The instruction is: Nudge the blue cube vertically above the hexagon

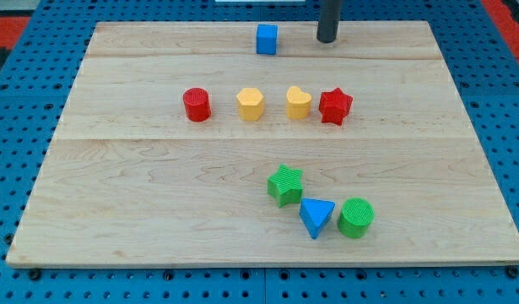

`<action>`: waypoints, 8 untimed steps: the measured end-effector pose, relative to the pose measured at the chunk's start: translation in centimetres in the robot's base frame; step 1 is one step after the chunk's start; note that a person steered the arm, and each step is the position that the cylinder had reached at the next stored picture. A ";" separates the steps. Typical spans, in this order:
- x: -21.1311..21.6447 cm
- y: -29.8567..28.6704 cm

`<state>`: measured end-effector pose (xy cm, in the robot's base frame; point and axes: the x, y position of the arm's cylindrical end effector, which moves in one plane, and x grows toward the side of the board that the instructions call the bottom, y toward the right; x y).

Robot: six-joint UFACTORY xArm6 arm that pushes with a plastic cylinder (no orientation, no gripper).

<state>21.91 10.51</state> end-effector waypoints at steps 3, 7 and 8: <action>-0.5 -7.6; -0.5 -9.3; -0.5 -9.5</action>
<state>21.38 1.05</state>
